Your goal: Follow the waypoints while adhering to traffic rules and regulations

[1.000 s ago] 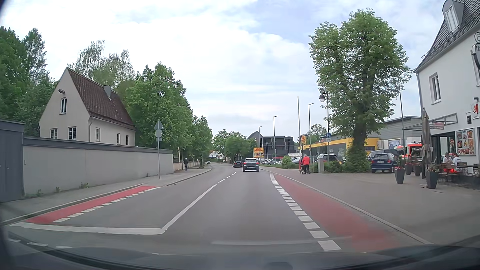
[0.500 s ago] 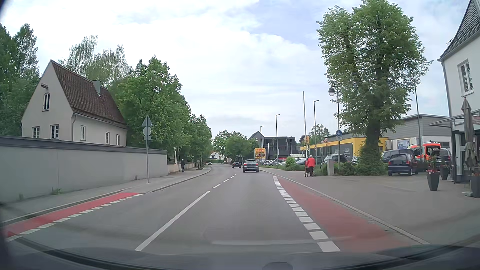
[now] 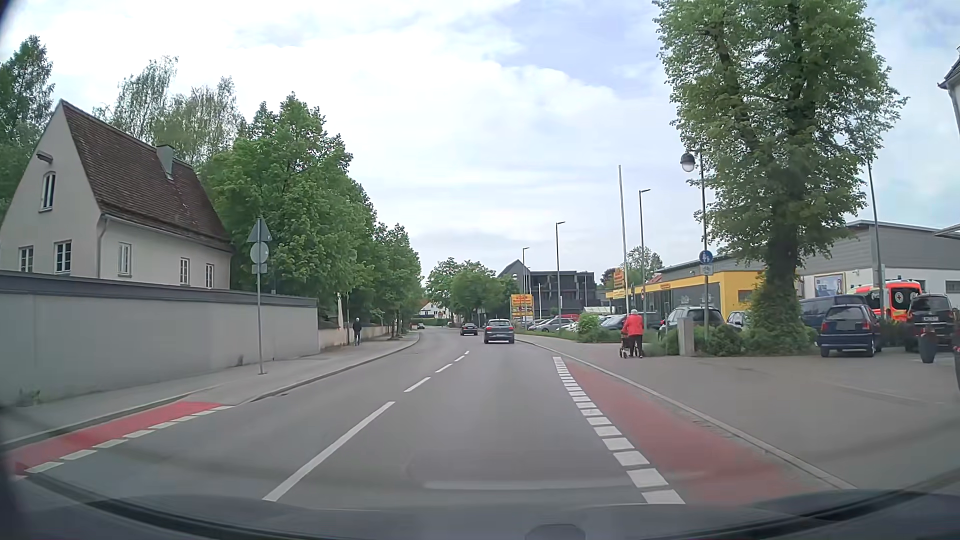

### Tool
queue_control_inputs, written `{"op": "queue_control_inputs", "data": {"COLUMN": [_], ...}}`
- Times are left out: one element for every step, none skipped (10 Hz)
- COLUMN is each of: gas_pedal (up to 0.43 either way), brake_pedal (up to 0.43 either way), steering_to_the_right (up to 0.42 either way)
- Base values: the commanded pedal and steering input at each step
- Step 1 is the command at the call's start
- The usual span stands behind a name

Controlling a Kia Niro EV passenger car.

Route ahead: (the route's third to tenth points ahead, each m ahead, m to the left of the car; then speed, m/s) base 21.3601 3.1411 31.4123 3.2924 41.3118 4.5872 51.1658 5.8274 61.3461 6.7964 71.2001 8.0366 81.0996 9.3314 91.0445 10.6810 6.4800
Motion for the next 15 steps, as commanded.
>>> {"op": "queue_control_inputs", "data": {"gas_pedal": [0.260,0.260,0.260,0.260,0.260,0.248,0.248,0.248,0.248,0.248,0.248,0.248,0.248,0.248,0.248], "brake_pedal": [0.000,0.000,0.000,0.000,0.000,0.000,0.000,0.000,0.000,0.000,0.000,0.000,0.000,0.000,0.000], "steering_to_the_right": [-0.005,-0.006,-0.007,-0.009,-0.009,-0.009,-0.009,-0.008,-0.005,-0.003,0.000,0.002,0.002,0.001,0.001]}}
